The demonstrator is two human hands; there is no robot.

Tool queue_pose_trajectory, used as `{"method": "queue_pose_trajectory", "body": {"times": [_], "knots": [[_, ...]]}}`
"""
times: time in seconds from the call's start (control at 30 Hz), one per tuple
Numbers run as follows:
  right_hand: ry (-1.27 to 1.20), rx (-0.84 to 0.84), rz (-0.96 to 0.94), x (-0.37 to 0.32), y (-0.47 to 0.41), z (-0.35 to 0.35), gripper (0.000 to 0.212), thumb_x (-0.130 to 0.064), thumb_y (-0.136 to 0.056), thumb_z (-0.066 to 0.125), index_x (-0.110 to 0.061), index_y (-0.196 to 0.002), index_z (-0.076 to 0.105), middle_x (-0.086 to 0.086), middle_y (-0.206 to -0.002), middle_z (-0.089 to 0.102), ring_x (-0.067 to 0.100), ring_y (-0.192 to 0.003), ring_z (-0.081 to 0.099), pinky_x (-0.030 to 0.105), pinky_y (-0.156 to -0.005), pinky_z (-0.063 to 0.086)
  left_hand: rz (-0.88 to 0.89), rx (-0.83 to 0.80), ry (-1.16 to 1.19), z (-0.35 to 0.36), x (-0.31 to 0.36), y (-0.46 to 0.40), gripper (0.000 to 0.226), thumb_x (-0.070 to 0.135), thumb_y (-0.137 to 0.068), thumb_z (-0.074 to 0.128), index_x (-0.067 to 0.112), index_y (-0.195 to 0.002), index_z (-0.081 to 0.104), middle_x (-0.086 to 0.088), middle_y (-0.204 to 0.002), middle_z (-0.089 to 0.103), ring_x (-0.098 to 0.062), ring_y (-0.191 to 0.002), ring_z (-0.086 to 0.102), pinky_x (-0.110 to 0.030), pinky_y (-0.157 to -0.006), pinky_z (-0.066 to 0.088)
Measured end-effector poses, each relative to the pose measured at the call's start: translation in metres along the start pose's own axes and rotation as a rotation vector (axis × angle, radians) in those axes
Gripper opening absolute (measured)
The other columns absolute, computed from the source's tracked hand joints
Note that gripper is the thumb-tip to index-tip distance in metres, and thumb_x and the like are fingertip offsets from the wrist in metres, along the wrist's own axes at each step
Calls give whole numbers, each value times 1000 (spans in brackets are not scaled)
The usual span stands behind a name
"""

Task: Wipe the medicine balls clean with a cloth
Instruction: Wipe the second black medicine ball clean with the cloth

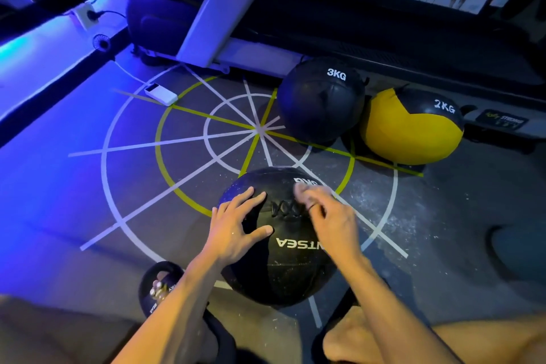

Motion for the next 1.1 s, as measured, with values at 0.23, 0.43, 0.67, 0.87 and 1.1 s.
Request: {"method": "queue_pose_trajectory", "body": {"times": [0.23,0.43,0.67,0.87,1.1], "knots": [[103,-158,-580,-71,35,63,34,-9,-89,51,-17,-109,77,2,-119,75,18,-116,67,31,-104,50,-6,67,44,4,-2,1,81,63,-72,65,57,-146,34,16,-159,41,-20,-145,37,-59,-121,20],[140,-37,60,5,-19,-5,21,-22,-101,60,-33,-109,75,-10,-88,69,-2,-58,53,11,-51,39,-10,66,71,2,2,7,88,69,-78,72,43,-154,35,21,-161,34,-16,-147,29,-63,-122,16],[169,-352,-392,-73,15,59,43,-30,-100,34,-31,-128,67,-7,-138,63,19,-121,62,41,-100,53,-6,113,95,3,4,8,102,75,-68,65,41,-157,30,14,-155,45,-19,-141,37,-61,-120,21],[195,-78,94,7,-21,-6,30,-19,-102,54,-26,-125,72,1,-123,72,-4,-65,50,6,-57,38,-9,88,120,5,-1,6,103,84,-70,64,44,-157,27,23,-160,34,-13,-147,27,-61,-122,19],[50,-294,-188,-69,-16,56,34,-11,-102,49,-27,-124,71,-7,-123,70,8,-101,64,21,-86,46,44,88,186,3,14,5,111,77,-65,73,46,-155,17,39,-149,34,1,-136,35,-39,-121,19]]}}
Point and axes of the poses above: each hand's wrist, its own y-axis away from the middle knuckle, its own z-axis out of the palm, x = y × z, the point moved 6 cm from there along -y, towards the middle knuckle
